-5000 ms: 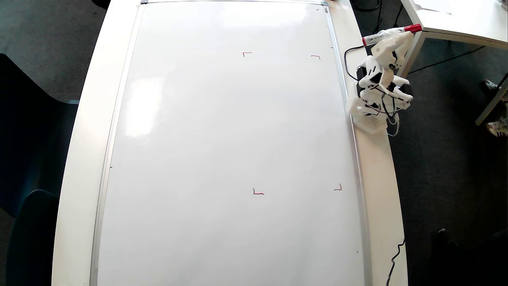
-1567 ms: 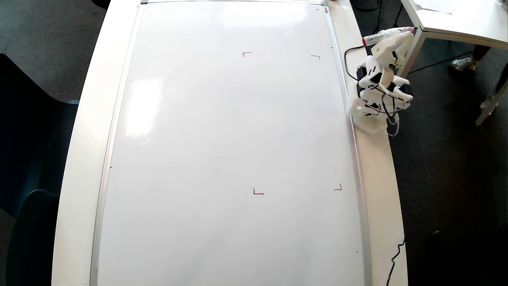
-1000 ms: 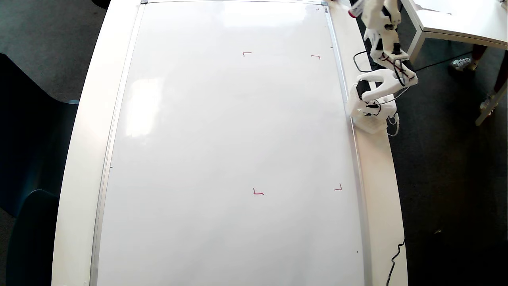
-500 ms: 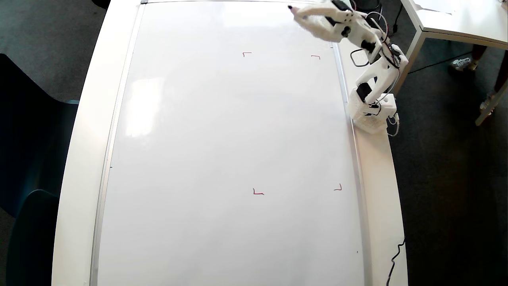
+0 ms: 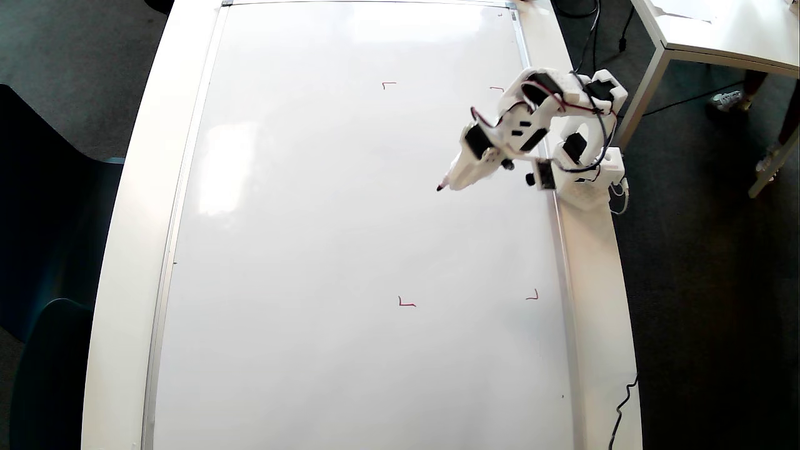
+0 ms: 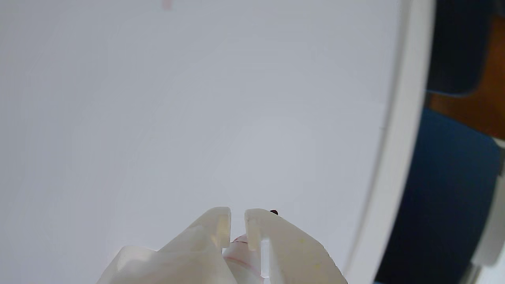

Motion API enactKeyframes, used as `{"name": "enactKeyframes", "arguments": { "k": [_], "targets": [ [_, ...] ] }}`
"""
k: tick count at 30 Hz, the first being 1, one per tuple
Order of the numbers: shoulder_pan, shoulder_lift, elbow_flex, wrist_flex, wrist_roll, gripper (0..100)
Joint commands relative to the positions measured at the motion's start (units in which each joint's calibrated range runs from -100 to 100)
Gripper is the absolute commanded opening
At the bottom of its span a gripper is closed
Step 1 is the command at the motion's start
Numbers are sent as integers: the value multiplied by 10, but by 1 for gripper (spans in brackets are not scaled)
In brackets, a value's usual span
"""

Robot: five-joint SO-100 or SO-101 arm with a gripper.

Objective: Draw on a whiteboard a robot head using a pen attached to the gripper

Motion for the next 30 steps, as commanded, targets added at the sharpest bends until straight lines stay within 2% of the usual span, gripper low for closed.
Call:
{"name": "enactKeyframes", "arguments": {
  "k": [1, 10, 15, 24, 30],
  "targets": [
    [-4, 79, -18, 47, 62, 1],
    [-12, 183, -21, 51, 210, 1],
    [-7, 230, -39, 41, 258, 1],
    [4, 328, -131, 0, 265, 1],
    [7, 354, -131, -20, 281, 1]
  ]
}}
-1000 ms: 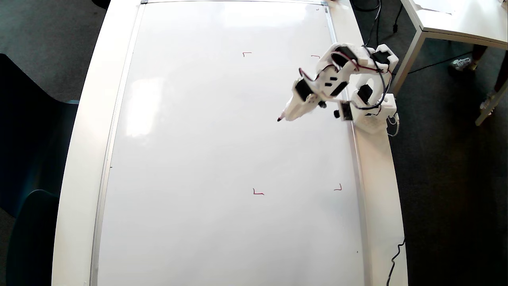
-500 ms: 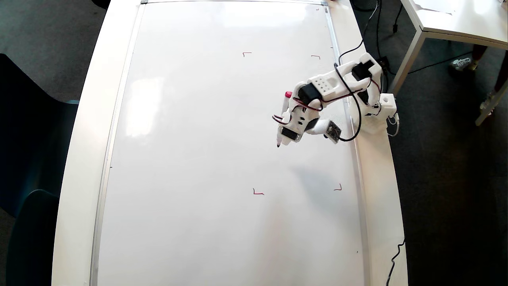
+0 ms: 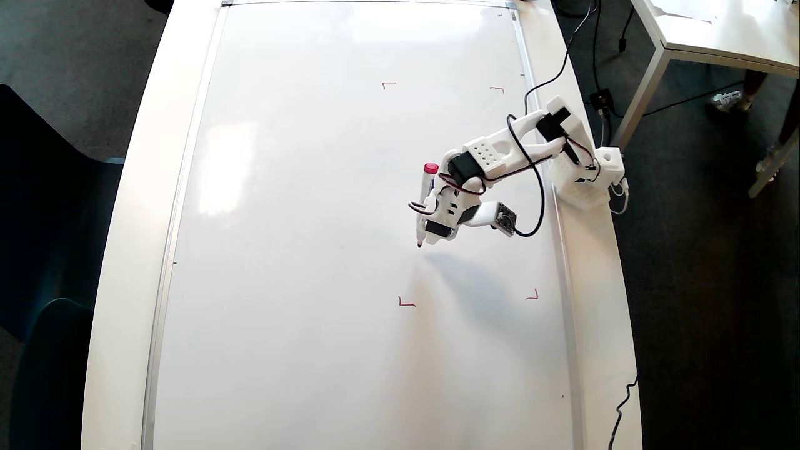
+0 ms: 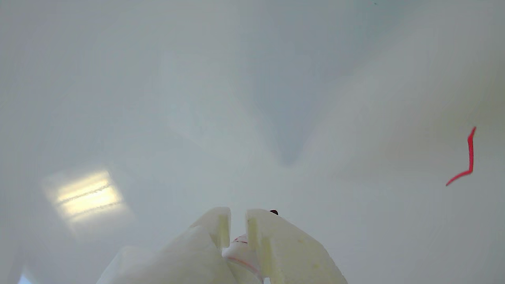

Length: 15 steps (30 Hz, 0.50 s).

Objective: Draw on a whiteboard a robot head using a pen attached to the gripper

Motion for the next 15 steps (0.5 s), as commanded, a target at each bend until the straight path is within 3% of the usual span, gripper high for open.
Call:
{"name": "enactKeyframes", "arguments": {
  "k": [1, 4, 15],
  "targets": [
    [12, 5, -23, -28, 5, 1],
    [18, 9, -23, -75, 8, 1],
    [17, 16, 70, -79, 23, 1]
  ]
}}
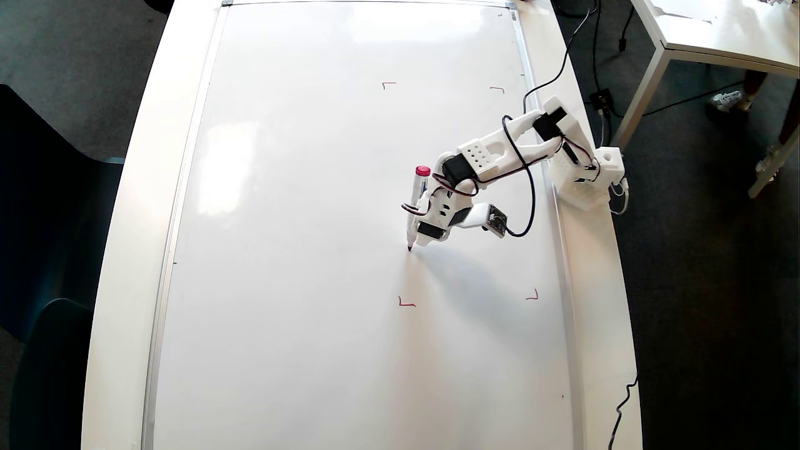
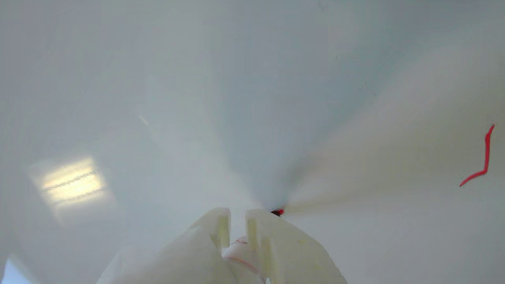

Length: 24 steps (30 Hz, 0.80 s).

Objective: Draw on a whiteboard a robot head using a pen attached to the gripper

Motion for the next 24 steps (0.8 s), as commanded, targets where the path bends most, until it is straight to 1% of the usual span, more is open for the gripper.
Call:
{"name": "enactKeyframes", "arguments": {
  "k": [1, 11, 14, 18, 24],
  "targets": [
    [3, -4, 40, -3, 3, 1],
    [-5, -24, 129, -4, 3, 1],
    [-5, -74, 188, -5, 4, 1],
    [-12, -134, 293, -7, 22, 1],
    [-25, -215, 423, -47, 33, 1]
  ]
}}
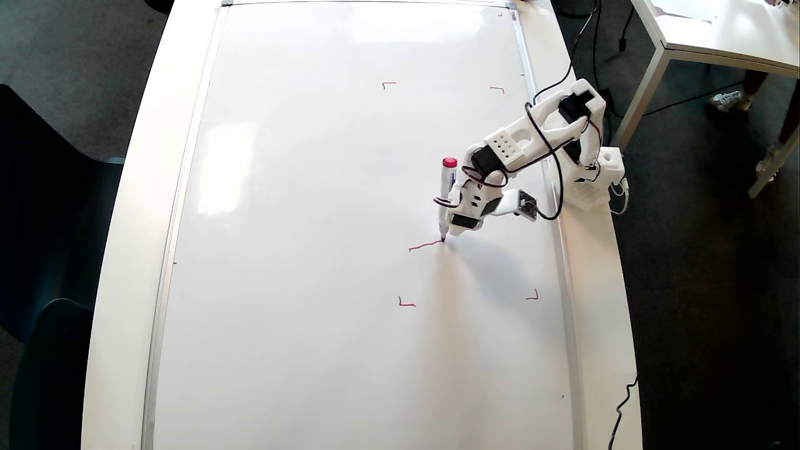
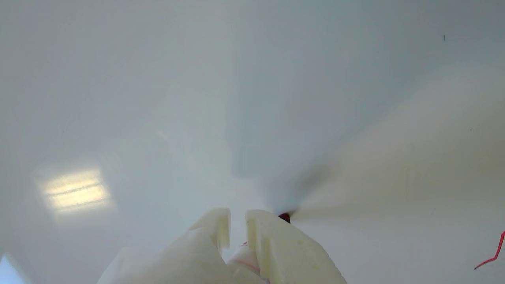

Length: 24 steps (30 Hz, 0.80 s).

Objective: Draw on a whiteboard a robot head using a pen attached to the gripper

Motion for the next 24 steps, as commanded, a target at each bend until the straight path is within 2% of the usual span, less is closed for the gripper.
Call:
{"name": "enactKeyframes", "arguments": {
  "k": [1, 11, 15, 24],
  "targets": [
    [-15, -42, 95, -10, 8, 1],
    [-47, -189, 294, -12, 10, 1],
    [-38, -214, 311, -12, 11, 1],
    [74, -246, 344, -7, 70, 1]
  ]
}}
